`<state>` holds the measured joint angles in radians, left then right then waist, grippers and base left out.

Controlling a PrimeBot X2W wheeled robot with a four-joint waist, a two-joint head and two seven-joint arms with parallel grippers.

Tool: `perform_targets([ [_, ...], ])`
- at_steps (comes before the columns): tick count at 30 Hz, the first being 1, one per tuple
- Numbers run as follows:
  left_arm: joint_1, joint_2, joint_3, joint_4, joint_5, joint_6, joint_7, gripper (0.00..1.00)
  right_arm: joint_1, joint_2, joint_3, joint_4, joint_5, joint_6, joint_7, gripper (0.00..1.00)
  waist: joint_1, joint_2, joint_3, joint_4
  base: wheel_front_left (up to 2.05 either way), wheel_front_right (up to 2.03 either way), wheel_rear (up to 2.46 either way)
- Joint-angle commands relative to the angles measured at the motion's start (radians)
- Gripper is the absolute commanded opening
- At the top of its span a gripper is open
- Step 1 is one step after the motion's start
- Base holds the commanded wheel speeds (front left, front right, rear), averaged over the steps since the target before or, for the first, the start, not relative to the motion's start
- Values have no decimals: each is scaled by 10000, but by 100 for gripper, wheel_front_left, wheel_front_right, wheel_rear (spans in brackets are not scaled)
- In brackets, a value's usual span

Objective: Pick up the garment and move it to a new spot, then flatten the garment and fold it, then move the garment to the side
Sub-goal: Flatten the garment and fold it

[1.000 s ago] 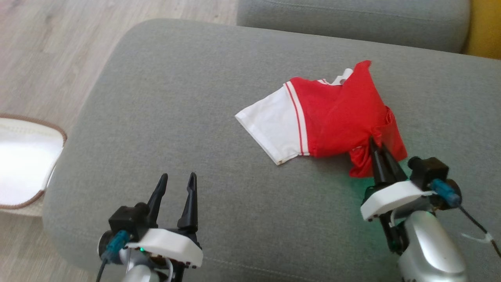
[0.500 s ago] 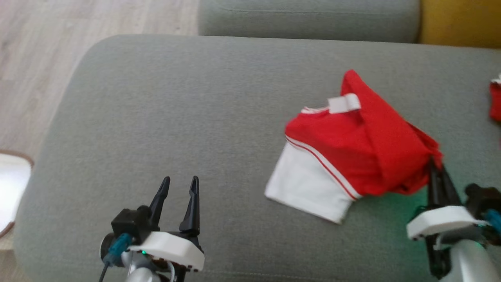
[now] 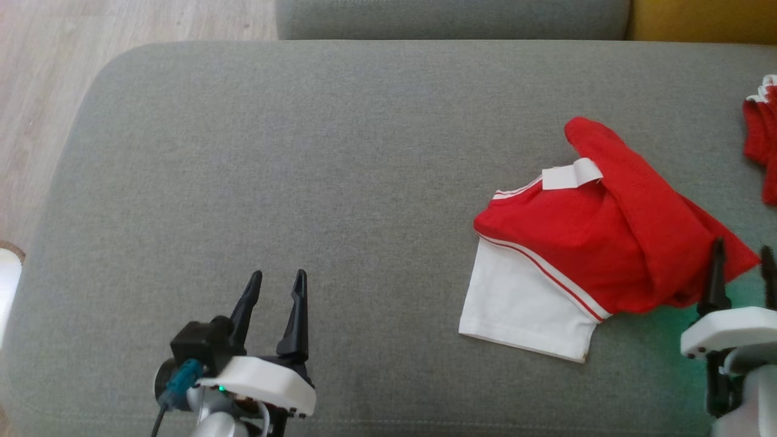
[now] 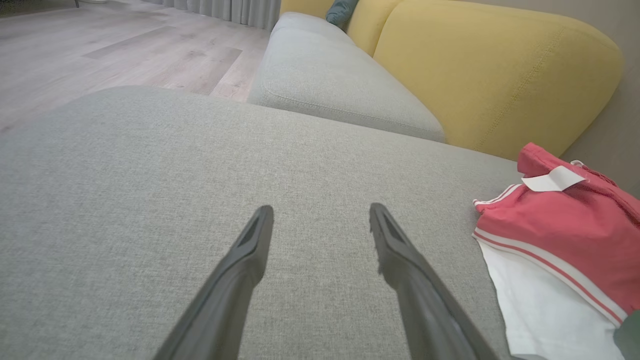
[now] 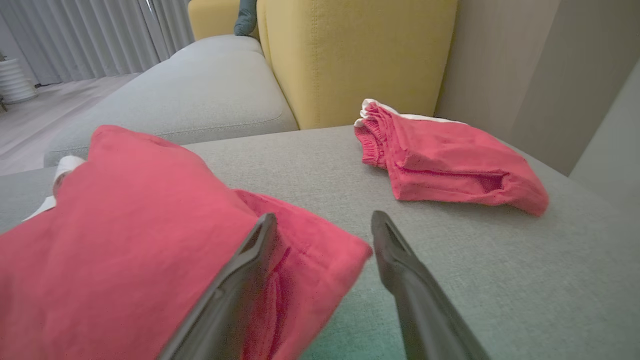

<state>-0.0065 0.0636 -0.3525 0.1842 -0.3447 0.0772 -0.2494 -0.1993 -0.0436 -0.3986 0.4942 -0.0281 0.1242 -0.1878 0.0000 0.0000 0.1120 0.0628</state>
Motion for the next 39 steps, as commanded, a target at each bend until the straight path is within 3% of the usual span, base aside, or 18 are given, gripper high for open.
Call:
perform_targets([
  [1,-462,-9,377,-283,82,-55,-124,100,-303,-66,118,-250,-84,65,-83,100,0,0,-8,-29,0,0,0],
  [7,-439,-32,413,-284,105,-81,-124,100,-411,-66,-243,-776,-455,65,-198,100,0,0,-90,-159,0,0,0],
  [12,-464,-55,383,-264,107,-108,-124,100,-809,-66,1236,-1796,-453,65,287,100,0,0,-127,-152,0,0,0],
  [16,-544,-82,307,-268,62,-127,-124,100,-1393,-66,2677,-2326,-810,65,1454,100,0,0,-48,1,0,0,0],
  [23,-642,-119,229,-295,-115,-97,-124,100,-2411,-526,4187,-1706,-1837,65,4201,100,0,0,109,503,0,0,0],
  [30,-625,-130,199,-381,-279,-15,-124,100,-2341,-1292,4676,-1488,-1912,65,6022,100,0,0,218,753,0,0,0],
  [35,-629,-131,160,-449,-337,46,-124,100,-2200,-1513,4726,-1706,-1797,65,6578,100,0,0,282,765,0,0,0],
  [36,-633,-131,154,-460,-342,57,-124,100,-2199,-1560,4735,-1734,-1728,65,6633,92,0,0,297,760,0,0,0],
  [38,-649,-132,147,-479,-345,74,-124,100,-2219,-1628,4724,-1794,-1619,65,6674,51,0,0,326,739,0,0,0],
  [39,-657,-132,147,-484,-344,80,-124,100,-2227,-1642,4703,-1825,-1591,65,6679,43,0,0,337,723,0,0,0],
])
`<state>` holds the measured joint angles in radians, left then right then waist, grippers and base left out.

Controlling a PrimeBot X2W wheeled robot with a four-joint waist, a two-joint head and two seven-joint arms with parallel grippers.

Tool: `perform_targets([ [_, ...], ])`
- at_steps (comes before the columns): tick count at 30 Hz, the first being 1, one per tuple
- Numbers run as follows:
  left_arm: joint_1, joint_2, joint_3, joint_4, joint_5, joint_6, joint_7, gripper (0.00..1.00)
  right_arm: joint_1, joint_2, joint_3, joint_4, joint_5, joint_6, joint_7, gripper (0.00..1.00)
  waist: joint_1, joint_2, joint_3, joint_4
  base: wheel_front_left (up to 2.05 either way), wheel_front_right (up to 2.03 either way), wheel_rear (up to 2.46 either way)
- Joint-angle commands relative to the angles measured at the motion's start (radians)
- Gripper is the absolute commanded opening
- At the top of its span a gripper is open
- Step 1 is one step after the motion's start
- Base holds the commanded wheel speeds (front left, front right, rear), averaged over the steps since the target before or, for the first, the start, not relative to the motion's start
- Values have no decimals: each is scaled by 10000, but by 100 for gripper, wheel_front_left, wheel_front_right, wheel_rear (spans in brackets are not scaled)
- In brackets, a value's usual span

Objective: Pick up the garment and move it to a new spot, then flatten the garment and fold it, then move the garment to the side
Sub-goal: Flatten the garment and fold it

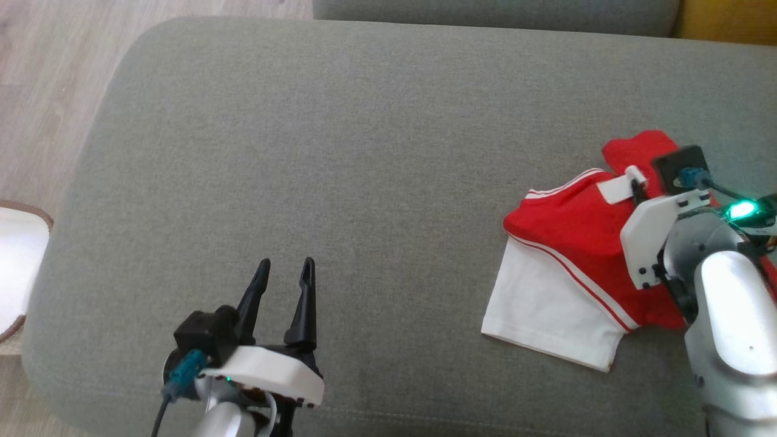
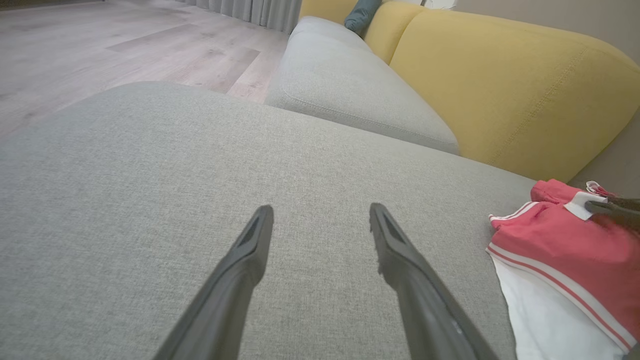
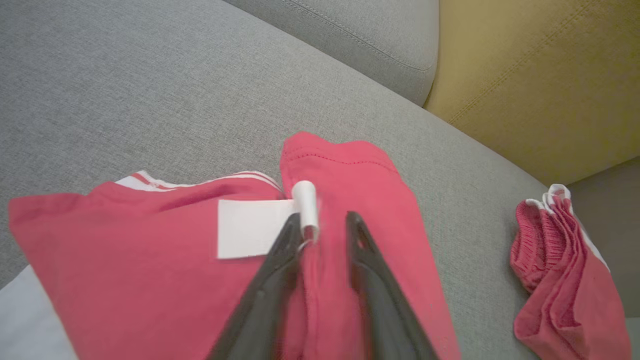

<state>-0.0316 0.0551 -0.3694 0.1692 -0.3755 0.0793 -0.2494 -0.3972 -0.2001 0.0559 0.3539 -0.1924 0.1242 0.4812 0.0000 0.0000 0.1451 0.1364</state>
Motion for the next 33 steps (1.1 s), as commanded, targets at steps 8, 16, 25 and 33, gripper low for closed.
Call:
perform_targets([
  [8,-450,-48,345,-298,15,57,-124,100,-241,69,-29,-689,150,65,-449,0,0,0,32,-269,0,0,0],
  [16,-292,-48,451,-223,220,-5,-124,100,664,1106,-1935,-2139,439,65,-2035,0,0,0,-279,-989,0,0,0],
  [25,-185,-47,511,-183,452,-147,-124,100,2851,1493,-3932,-2700,2352,65,-3226,0,0,0,-312,-1981,0,0,0],
  [33,-242,-21,494,-35,587,-268,-124,100,2964,1497,-3958,-678,2642,65,-4567,0,0,0,-297,-2499,0,0,0],
])
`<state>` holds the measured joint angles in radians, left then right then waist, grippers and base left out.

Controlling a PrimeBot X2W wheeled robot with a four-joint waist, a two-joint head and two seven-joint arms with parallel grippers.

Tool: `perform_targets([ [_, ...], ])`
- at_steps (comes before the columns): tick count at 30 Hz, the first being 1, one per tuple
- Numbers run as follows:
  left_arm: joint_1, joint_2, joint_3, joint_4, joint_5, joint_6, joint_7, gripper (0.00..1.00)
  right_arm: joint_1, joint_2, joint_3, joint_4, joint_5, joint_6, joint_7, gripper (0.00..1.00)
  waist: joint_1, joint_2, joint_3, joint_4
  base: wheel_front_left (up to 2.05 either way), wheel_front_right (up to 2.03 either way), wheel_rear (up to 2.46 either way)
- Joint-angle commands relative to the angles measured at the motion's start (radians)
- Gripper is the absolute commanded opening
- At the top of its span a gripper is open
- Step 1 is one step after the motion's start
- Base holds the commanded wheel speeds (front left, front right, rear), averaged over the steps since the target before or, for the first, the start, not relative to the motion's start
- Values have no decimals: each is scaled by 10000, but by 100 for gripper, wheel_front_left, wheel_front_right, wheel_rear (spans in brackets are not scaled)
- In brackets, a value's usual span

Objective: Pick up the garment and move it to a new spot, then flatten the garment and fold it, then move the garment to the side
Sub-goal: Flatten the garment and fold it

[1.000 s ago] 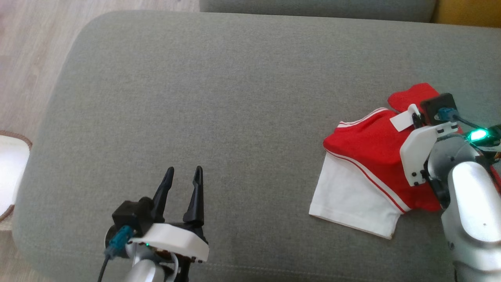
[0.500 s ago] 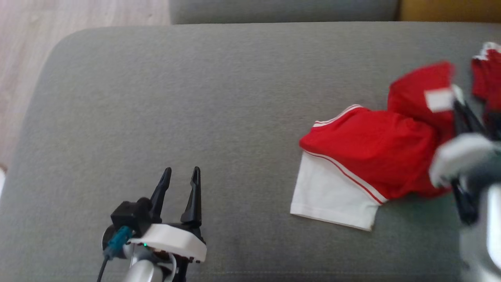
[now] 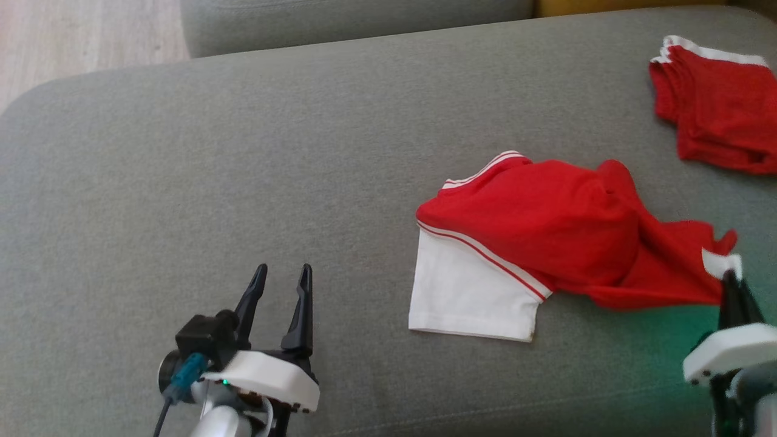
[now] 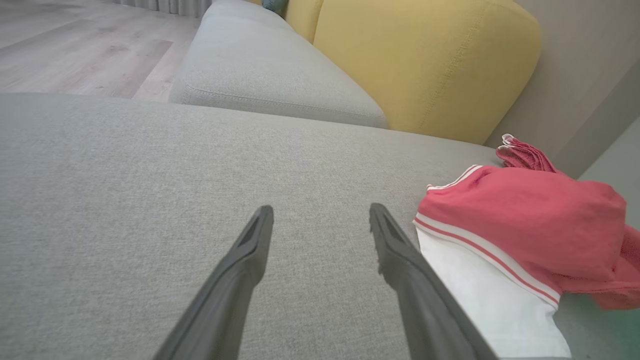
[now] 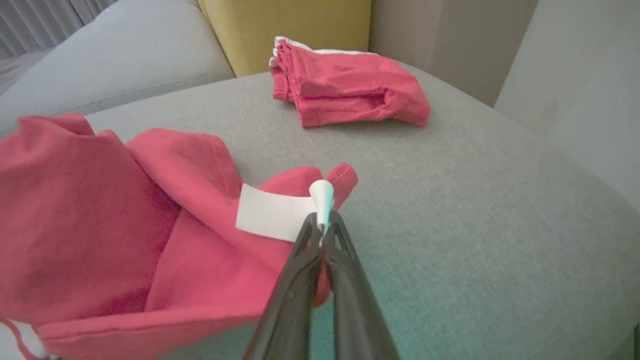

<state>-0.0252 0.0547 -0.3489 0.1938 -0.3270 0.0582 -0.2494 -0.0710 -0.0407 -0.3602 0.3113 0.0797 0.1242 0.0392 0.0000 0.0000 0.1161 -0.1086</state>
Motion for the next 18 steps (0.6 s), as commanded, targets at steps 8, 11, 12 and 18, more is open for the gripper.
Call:
perform_targets([
  [8,-238,-1,295,-184,123,-80,-124,100,-517,-96,68,1132,-112,65,-1241,100,0,0,-85,-302,0,0,0],
  [11,-224,10,298,-165,124,-83,-124,100,-466,-96,278,1567,-65,65,-1482,100,0,0,-108,-464,0,0,0],
  [12,-230,12,293,-161,126,-85,-124,100,-443,-96,327,1669,-51,65,-1541,100,0,0,-111,-530,0,0,0],
  [18,-525,56,151,-28,178,-209,-93,100,-534,-96,423,1506,-3,65,-2020,100,0,0,-60,-954,0,0,0],
])
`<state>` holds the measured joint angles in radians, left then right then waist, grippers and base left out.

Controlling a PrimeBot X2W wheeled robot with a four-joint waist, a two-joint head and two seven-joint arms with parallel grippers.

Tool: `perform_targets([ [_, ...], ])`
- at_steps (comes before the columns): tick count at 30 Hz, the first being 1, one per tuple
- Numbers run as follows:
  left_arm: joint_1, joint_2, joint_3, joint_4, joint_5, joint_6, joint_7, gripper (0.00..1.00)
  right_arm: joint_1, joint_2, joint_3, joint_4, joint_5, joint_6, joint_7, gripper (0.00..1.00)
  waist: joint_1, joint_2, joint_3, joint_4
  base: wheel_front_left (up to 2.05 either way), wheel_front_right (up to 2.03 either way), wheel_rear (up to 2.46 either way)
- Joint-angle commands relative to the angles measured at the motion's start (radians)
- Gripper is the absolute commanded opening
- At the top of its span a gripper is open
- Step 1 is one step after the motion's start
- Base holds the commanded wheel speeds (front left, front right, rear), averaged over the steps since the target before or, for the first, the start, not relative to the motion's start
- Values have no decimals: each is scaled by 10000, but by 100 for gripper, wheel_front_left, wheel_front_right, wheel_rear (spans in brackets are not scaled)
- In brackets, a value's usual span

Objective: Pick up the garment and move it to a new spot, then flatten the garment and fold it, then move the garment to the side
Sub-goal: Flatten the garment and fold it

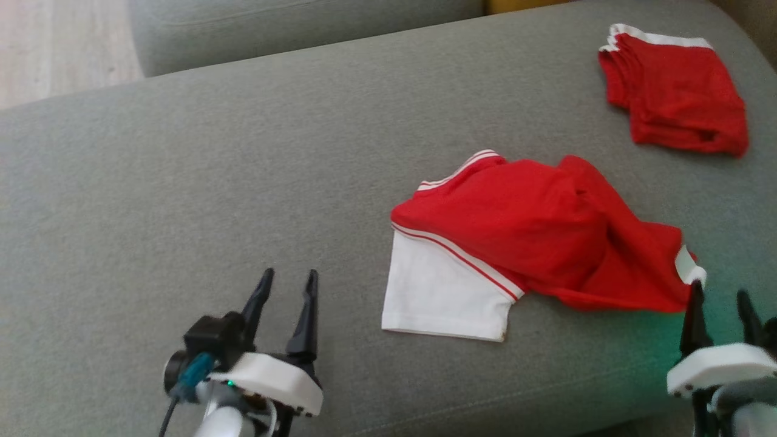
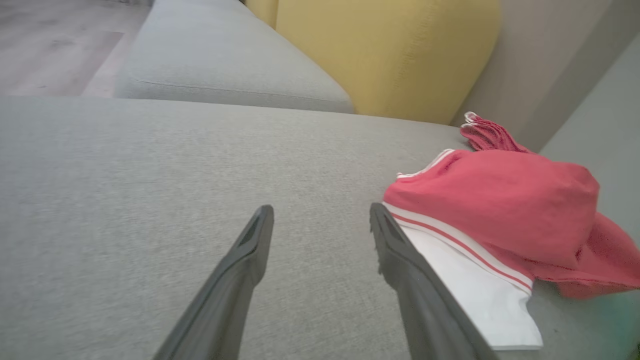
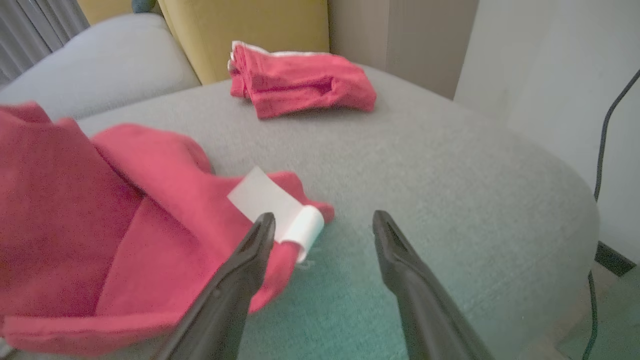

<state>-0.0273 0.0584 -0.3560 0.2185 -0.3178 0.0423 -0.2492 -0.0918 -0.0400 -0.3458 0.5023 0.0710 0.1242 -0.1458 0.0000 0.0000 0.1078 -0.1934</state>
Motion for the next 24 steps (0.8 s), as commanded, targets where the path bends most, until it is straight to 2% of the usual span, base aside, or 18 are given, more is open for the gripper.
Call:
perform_targets([
  [1,-631,22,164,-223,100,-103,-42,100,-393,-103,314,-560,120,65,-280,100,0,0,35,-171,0,0,0],
  [10,-2471,-33,-1056,1128,125,-1033,1123,100,-838,-103,1147,-2350,572,65,-690,100,0,0,304,-572,0,0,0],
  [14,-3325,-59,-1597,2041,14,-1282,1480,100,-898,-103,1527,-2985,776,65,-606,100,0,0,529,-782,0,0,0],
  [24,-5255,-75,-1995,4370,116,-1264,1350,100,-988,-103,2055,-3452,1101,65,-623,100,0,0,1166,-1431,0,0,0],
])
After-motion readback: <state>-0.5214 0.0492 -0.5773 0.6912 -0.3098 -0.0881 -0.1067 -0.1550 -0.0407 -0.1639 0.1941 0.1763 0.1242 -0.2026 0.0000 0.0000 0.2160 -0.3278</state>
